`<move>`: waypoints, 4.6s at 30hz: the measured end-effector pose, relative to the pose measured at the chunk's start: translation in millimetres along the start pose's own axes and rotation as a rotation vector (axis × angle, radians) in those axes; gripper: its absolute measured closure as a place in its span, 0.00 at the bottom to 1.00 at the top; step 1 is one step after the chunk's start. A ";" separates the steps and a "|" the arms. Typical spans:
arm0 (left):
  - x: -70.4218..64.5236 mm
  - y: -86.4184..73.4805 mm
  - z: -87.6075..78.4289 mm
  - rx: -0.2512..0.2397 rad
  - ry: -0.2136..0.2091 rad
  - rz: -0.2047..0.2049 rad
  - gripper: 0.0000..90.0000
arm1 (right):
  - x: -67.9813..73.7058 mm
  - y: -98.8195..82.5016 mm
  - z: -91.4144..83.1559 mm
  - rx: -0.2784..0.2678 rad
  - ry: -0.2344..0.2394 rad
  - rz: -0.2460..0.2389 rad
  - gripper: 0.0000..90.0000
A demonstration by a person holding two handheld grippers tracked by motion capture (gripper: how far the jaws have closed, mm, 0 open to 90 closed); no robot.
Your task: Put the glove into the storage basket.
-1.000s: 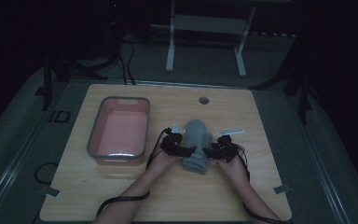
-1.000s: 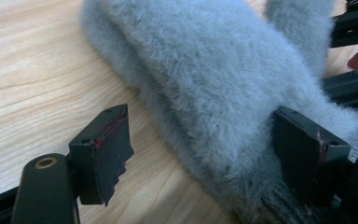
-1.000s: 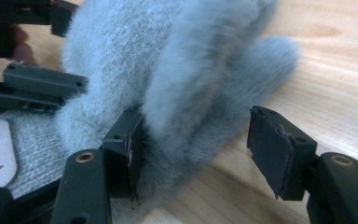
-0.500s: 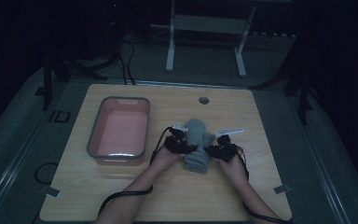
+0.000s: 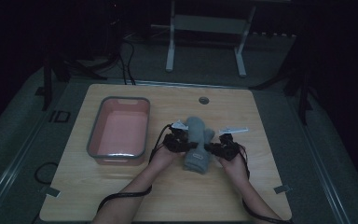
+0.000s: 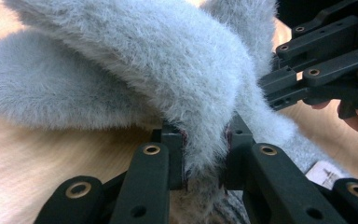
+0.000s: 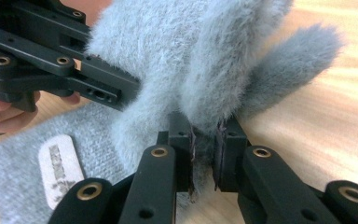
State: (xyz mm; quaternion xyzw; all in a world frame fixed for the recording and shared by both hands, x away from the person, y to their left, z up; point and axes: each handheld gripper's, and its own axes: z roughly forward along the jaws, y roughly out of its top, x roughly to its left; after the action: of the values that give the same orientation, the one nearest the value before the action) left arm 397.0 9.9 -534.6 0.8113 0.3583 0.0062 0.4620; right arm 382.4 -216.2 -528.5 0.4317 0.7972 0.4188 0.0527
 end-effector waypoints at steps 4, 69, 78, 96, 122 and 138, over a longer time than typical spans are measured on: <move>-3.1 8.6 -12.0 -0.012 -0.001 0.012 0.86 | 5.7 9.6 -7.8 -0.026 0.011 -0.006 0.89; 106.9 -14.5 -237.7 -0.010 0.251 -0.085 0.86 | 183.4 160.8 117.0 -0.004 0.200 -0.168 0.90; 126.2 -35.8 -205.3 0.107 0.275 -0.146 0.86 | 173.6 137.3 160.1 0.128 0.125 -0.152 0.91; 135.7 -29.8 -164.8 0.352 0.397 -0.185 0.79 | 173.4 136.6 165.0 0.164 0.086 -0.203 0.58; 95.2 -38.1 -207.1 0.031 0.595 -0.067 0.13 | 123.8 126.1 81.7 0.032 0.132 -0.263 0.16; 24.9 -30.3 -192.6 -0.058 0.410 0.084 0.13 | 97.4 87.9 38.1 0.019 0.154 -0.332 0.16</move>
State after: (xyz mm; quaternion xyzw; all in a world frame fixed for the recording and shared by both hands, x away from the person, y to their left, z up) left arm 332.3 177.6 -455.2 0.7934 0.4106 0.2008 0.4019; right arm 395.3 -96.8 -463.3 0.2615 0.8630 0.4286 0.0559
